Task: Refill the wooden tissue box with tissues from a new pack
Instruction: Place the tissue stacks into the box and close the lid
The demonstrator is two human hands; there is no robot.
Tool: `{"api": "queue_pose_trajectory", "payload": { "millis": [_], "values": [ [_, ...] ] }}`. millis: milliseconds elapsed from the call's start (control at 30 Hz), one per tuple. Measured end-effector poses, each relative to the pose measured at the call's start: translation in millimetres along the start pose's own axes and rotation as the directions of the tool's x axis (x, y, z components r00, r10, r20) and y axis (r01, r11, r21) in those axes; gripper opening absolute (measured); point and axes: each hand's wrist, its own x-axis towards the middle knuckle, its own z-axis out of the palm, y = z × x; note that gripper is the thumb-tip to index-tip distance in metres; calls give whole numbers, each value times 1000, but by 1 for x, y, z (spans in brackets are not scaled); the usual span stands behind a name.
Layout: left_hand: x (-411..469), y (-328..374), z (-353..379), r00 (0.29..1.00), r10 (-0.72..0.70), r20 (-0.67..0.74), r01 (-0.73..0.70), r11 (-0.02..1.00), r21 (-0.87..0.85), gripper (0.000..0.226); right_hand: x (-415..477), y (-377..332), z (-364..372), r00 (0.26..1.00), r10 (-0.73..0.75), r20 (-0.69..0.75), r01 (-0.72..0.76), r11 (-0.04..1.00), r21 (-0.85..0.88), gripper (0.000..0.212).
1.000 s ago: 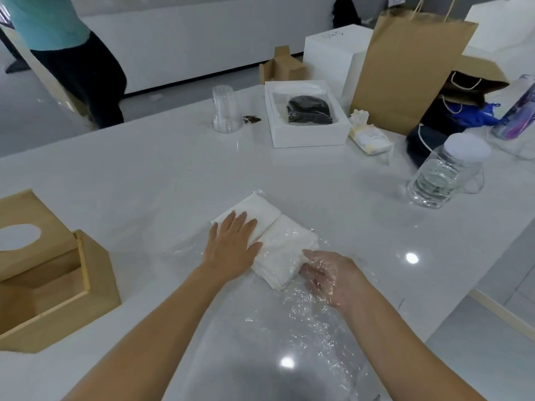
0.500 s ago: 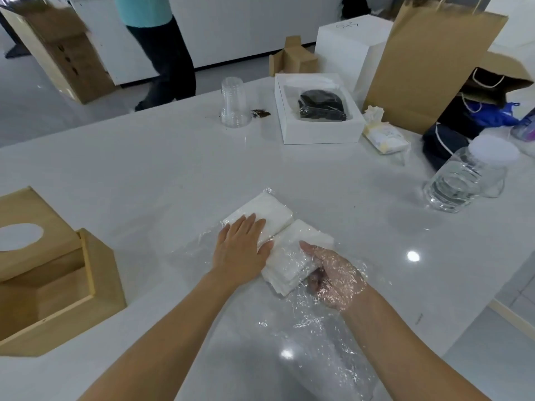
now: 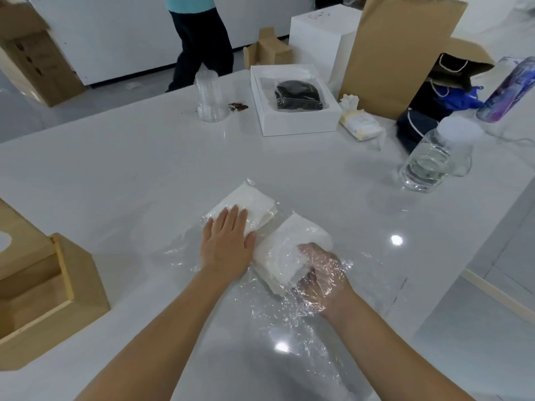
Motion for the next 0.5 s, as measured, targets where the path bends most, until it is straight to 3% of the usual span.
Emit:
{"api": "queue_pose_trajectory", "payload": {
  "millis": [133,267,333,400,433,500],
  "values": [
    [-1,2,1,1000,9,-17,-9,1000,28,53,-8,-4,-14,1000,4,11,-5,994,106,19],
    [1,12,-3,996,-27,-84,34,996,82,52,-23,-6,-33,999,18,-42,-16,998,66,13],
    [0,25,-4,972,69,-227,-84,995,-56,48,-30,-6,-43,998,0,-61,4,997,73,15],
    [-4,44,-5,925,248,-287,-315,924,-215,50,-35,-7,-49,999,-4,-52,10,994,107,19],
    [-7,55,-5,903,336,-267,-400,885,-238,55,-38,-7,-52,999,1,-52,6,992,125,21],
    [-13,72,1,900,426,-93,-436,868,-236,65,-42,-7,-57,998,6,-59,3,989,147,22]
  ]
}}
